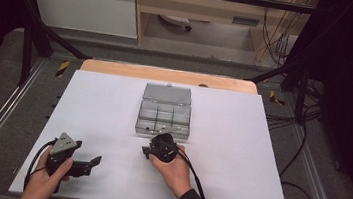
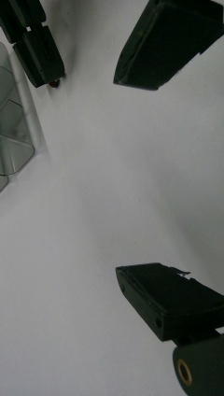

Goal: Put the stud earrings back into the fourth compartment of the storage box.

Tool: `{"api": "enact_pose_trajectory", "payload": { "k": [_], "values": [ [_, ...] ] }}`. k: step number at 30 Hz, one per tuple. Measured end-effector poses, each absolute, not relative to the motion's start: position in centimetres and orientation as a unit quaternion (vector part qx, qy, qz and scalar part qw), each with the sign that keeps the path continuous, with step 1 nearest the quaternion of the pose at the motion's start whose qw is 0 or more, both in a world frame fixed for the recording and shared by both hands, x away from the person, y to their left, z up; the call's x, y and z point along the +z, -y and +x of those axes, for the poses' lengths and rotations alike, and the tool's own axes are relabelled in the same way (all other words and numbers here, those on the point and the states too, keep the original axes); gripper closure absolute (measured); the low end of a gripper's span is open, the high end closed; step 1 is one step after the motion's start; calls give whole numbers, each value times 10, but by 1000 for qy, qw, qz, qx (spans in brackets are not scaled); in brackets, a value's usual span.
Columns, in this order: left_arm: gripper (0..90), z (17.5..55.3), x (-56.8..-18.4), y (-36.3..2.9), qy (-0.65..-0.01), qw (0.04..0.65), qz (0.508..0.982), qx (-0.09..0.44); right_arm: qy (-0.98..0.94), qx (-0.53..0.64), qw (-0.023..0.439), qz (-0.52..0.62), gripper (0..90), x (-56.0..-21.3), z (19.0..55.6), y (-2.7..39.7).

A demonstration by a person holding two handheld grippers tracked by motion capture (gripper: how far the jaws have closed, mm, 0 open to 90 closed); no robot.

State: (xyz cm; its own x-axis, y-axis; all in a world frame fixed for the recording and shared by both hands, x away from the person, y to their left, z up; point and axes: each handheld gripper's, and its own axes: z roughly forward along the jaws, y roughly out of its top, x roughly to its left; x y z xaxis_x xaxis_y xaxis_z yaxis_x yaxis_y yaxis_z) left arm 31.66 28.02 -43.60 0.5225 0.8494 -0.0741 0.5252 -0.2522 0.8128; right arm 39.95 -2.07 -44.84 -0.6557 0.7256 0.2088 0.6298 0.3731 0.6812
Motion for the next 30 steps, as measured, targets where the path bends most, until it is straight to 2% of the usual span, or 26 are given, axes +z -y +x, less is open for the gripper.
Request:
{"api": "enact_pose_trajectory", "payload": {
  "k": [11,13,30],
  "values": [
    [77,317,-436,-280,-448,416,767,195,-841,365,113,384,805,-450,399,8],
    [77,317,-436,-280,-448,416,767,195,-841,367,115,381,811,-450,399,9],
    [77,316,-436,-281,-448,416,767,195,-818,408,68,399,817,-443,404,24]
  ]
}}
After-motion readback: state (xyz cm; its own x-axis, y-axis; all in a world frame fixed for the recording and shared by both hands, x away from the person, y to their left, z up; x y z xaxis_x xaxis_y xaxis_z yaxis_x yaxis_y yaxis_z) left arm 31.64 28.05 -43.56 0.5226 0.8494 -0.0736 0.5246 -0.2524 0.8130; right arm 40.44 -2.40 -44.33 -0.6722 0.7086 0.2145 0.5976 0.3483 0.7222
